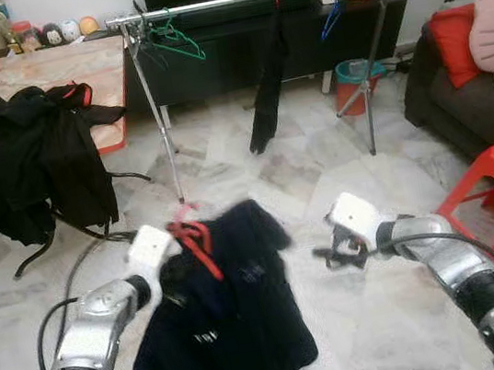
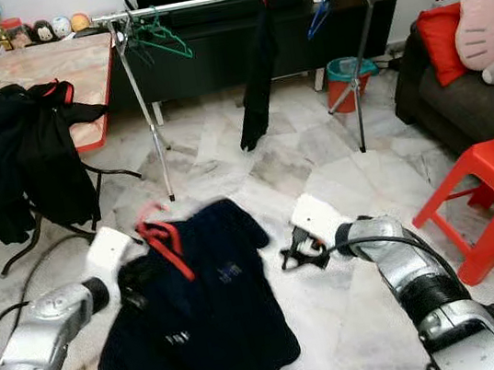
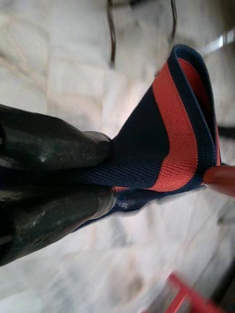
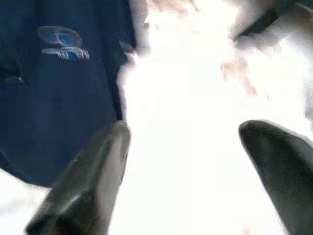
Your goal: Hang hanger
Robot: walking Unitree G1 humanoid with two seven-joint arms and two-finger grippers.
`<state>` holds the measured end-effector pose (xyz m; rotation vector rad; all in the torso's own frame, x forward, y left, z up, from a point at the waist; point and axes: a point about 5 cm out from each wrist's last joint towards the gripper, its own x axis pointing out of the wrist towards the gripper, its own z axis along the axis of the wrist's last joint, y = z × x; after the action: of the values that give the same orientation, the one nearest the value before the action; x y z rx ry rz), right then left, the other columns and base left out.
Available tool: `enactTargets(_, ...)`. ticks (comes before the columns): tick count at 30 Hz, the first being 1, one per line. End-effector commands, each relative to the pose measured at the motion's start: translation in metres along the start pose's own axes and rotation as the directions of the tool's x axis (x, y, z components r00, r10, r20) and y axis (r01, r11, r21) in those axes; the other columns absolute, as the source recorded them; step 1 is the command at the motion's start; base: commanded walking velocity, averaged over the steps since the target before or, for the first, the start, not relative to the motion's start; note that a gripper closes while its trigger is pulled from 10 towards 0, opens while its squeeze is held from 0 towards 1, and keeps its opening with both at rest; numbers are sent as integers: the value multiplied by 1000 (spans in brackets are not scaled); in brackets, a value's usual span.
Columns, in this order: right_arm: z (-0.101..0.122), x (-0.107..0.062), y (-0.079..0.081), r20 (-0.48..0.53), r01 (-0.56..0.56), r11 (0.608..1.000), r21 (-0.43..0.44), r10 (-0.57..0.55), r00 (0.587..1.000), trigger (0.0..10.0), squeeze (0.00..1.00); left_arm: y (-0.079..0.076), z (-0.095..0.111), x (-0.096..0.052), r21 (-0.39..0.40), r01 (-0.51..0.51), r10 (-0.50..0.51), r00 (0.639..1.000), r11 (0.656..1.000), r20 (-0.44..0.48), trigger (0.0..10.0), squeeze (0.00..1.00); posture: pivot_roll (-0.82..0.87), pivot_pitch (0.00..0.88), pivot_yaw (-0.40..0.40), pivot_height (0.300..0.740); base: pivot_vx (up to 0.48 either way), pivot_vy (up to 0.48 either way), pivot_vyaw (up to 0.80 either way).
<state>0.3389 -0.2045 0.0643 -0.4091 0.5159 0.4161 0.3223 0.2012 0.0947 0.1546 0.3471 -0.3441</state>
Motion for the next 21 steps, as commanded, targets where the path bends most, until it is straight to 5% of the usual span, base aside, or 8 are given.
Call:
enactTargets(1, -18, 0, -3, -53, 139, 976, 169, -131, 990, 10000, 0, 7, 12, 2, -9, -84, 85, 995, 996, 58, 10000, 0, -85, 0, -37, 732, 0, 0, 0)
enactTargets(5, -47, -3, 1, -167, 281, 900, 334, -237, 957, 10000, 0, 3, 12, 7, -21, -127, 128, 990, 992, 66, 10000, 0, -80, 0, -39, 732, 0, 0, 0)
enactTargets(8, -54, -5, 1, -194, 328, 881, 341, -275, 942, 10000, 0, -2, 14, 8, -20, -117, 118, 990, 993, 72, 10000, 0, -92, 0, -41, 732, 0, 0, 0)
enactTargets(9, -69, -10, 1, -264, 403, 873, 274, -335, 905, 10000, 0, -8, 16, 10, -23, -97, 99, 991, 995, 86, 10000, 0, -104, 0, -46, 732, 0, 0, 0)
enactTargets(21, -124, -18, 55, -429, 474, 753, 455, -281, 858, 10000, 0, -44, 29, 16, -12, -13, 14, 992, 1000, 124, 10000, 0, -82, 0, -42, 732, 0, 0, 0)
